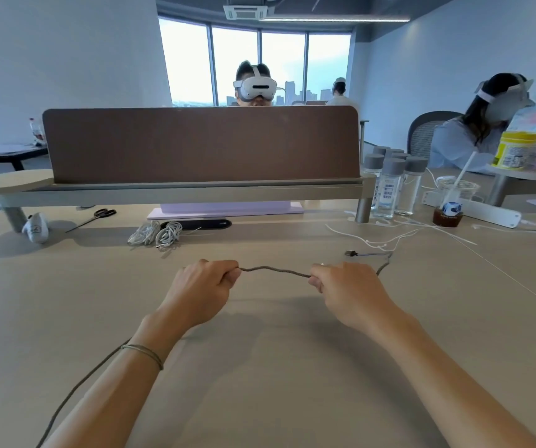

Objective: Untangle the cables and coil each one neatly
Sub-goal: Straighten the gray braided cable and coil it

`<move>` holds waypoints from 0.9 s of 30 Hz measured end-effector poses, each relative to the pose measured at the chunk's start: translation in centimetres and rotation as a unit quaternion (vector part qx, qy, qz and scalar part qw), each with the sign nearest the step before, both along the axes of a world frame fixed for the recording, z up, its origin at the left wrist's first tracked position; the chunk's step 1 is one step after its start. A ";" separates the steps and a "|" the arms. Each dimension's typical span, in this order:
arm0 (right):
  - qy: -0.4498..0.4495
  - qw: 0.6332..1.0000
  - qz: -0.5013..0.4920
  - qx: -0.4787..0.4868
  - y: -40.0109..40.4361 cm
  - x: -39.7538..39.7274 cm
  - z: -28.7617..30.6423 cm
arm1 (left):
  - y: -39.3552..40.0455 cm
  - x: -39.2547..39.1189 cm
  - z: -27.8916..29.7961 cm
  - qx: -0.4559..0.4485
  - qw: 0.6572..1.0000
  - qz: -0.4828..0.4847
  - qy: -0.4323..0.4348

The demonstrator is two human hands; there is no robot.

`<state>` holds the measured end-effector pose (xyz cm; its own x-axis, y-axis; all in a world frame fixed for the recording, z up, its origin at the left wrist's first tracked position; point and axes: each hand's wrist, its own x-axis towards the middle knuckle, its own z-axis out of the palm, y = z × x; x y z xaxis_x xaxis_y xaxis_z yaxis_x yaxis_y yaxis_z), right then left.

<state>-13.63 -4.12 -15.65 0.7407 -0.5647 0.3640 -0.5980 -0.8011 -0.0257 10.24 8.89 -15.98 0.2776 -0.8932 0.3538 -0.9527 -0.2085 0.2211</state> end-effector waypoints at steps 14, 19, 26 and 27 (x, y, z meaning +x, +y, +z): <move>-0.010 0.989 0.066 -0.134 0.9 1.6 -1.3 | -0.2 -2.0 0.7 0.030 0.998 -0.032 -0.042; -0.031 0.991 0.055 -0.119 0.5 1.1 -1.0 | 0.0 -1.5 0.2 -0.002 0.998 -0.015 -0.055; -0.023 0.984 0.069 -0.162 1.0 1.3 -1.4 | -1.4 -4.8 -1.6 0.038 0.993 -0.102 -0.051; -0.025 0.986 0.066 -0.154 0.8 1.3 -1.5 | -1.3 -4.0 -1.5 0.036 0.994 -0.090 -0.054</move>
<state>-12.38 -3.32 -17.12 0.7766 -0.3220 0.5415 -0.4927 -0.8461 0.2035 6.22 7.57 -17.47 0.0754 -0.9489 0.3064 -0.9933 -0.0446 0.1063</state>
